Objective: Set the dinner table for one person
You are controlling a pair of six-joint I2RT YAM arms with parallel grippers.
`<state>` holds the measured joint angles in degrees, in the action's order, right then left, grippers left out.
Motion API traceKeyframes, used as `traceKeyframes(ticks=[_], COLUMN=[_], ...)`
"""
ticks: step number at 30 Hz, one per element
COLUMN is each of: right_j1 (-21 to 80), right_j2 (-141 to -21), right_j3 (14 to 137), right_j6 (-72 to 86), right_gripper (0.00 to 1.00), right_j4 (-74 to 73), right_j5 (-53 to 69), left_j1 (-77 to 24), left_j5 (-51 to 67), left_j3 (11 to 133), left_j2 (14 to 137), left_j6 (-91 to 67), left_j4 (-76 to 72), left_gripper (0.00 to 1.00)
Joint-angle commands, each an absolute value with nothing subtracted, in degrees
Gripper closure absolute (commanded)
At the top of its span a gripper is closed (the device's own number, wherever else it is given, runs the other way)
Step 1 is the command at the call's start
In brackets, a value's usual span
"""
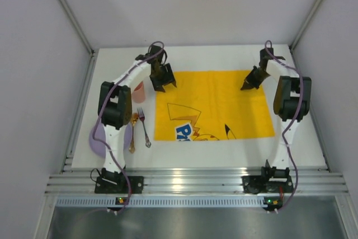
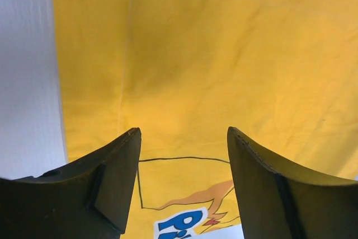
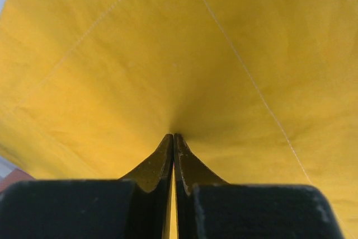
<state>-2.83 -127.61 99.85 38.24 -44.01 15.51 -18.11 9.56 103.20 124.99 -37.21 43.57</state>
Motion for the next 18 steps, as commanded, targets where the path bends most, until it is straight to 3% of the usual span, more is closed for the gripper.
traceKeyframes(ticks=[1,4,7,8,9,12,18], right_j1=[-1.93,-1.67,-0.44,2.26,3.24,7.1,10.89], right_j2=[-120.07,-111.39,-104.1,-102.41,-100.65,-94.59,-85.09], right_j3=[98.18,97.82,94.85,93.7,92.47,85.89,72.26], right_j6=[35.95,35.59,36.12,36.21,36.47,37.26,36.91], right_gripper=[1.0,0.98,0.52,0.26,0.19,0.14,0.17], right_j4=[-44.74,-44.83,-44.47,-44.3,-44.3,-43.95,-42.63], right_j5=[14.59,16.08,19.68,20.38,21.26,22.23,23.02], left_j1=[-18.37,-18.37,-18.28,-18.19,-18.02,-17.23,-11.98], left_j5=[7.47,4.58,-1.56,-3.15,-6.21,-9.65,-16.44], left_j3=[112.47,114.26,111.12,109.61,105.68,101.09,91.52], left_j2=[121.12,117.08,110.15,105.95,103.56,95.91,86.84], left_j6=[-35.16,-34.63,-34.72,-35.15,-35.5,-36.73,-36.21], left_j4=[47.72,50.27,51.41,51.42,51.24,53.77,56.52], left_gripper=[0.31,0.31,0.3,0.3,0.3,0.3,0.31])
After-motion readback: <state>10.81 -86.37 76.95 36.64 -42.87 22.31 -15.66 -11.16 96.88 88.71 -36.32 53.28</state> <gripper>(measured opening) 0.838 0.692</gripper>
